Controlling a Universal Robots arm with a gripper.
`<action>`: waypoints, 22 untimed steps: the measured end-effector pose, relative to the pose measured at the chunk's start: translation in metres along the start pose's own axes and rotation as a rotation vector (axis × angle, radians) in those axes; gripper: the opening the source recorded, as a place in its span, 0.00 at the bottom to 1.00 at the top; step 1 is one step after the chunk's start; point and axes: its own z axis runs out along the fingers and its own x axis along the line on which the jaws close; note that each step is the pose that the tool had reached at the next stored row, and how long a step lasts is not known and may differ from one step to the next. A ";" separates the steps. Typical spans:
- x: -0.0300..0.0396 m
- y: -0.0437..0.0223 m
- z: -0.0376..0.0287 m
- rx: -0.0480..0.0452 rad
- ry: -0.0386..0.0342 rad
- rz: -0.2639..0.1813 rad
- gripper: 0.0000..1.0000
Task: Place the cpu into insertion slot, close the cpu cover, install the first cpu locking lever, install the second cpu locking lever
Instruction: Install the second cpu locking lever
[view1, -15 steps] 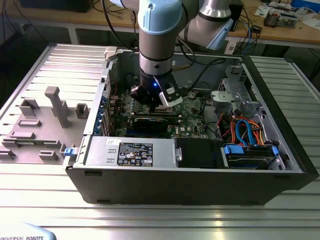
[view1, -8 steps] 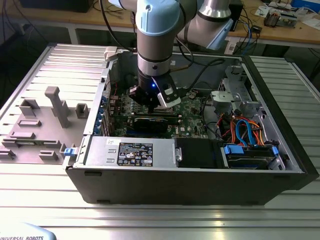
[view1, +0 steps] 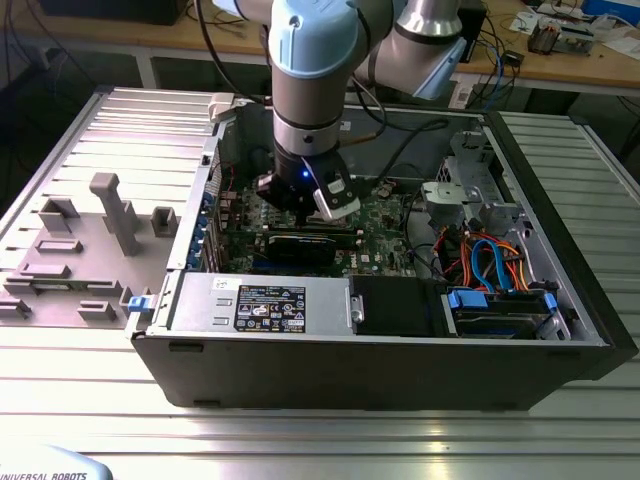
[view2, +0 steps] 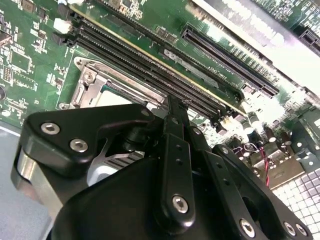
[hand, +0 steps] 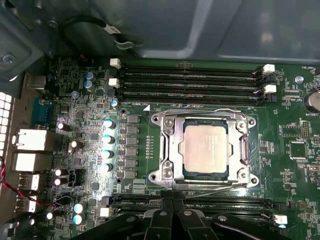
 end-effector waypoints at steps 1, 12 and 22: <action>0.0001 -0.0013 -0.0003 -0.0002 0.0001 0.000 0.11; 0.0072 -0.0041 0.0082 -0.0367 -0.0012 0.000 0.11; 0.0105 -0.0073 0.0109 -0.0633 -0.0022 0.000 0.11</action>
